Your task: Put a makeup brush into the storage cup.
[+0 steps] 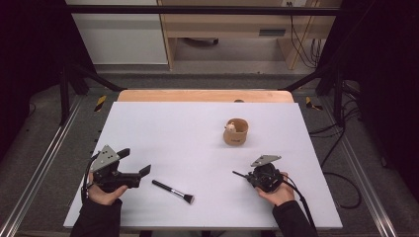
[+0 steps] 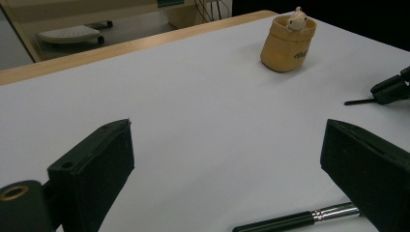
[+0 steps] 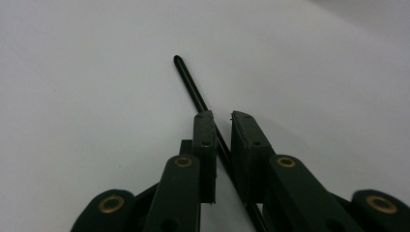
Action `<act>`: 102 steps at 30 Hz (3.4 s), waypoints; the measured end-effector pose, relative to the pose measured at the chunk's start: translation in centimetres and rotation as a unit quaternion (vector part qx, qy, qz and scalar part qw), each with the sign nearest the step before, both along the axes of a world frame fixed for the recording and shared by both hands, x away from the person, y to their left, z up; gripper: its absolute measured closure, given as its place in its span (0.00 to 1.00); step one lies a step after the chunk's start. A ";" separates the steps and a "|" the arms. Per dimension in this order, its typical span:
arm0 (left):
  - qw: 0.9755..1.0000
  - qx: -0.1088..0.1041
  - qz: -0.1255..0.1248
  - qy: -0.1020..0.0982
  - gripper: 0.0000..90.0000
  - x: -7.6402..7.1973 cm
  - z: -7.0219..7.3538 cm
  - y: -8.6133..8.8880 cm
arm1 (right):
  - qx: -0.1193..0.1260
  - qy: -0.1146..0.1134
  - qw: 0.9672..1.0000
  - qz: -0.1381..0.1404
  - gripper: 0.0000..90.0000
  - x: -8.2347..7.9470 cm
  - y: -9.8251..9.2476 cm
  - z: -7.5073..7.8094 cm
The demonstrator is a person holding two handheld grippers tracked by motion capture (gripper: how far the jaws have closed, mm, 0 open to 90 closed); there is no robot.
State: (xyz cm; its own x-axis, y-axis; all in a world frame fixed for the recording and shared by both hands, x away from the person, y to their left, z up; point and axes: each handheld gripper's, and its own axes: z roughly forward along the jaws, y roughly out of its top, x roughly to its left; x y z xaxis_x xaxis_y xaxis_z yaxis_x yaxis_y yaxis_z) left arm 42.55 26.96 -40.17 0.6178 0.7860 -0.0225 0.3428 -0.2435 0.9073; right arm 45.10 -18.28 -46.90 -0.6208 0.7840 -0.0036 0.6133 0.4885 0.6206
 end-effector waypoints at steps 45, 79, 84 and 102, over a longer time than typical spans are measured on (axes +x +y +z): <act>1.000 0.002 -0.004 0.006 0.05 0.2 -0.3 0.2 | -0.047 0.043 0.998 0.020 0.56 0.7 0.2 3.6; 1.000 0.006 -0.010 0.007 0.05 0.2 -0.5 -0.2 | -0.120 0.138 0.982 0.044 0.82 1.9 1.2 2.0; 1.000 0.006 -0.010 0.007 0.05 0.2 -0.5 -0.2 | -0.119 0.139 0.982 0.043 0.86 1.9 1.2 2.0; 1.000 0.009 -0.013 0.007 0.05 0.2 -0.5 -0.4 | -0.114 0.152 0.981 0.044 0.95 2.0 1.3 2.1</act>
State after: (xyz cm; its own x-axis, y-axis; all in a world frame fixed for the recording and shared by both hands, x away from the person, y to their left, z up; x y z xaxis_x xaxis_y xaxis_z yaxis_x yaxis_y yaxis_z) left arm 42.73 26.58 -40.63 0.6381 0.7698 -0.0169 0.3485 -0.2692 0.8978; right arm 47.13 -16.94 -44.85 -0.6855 0.7277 0.0229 0.7024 0.6528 0.2836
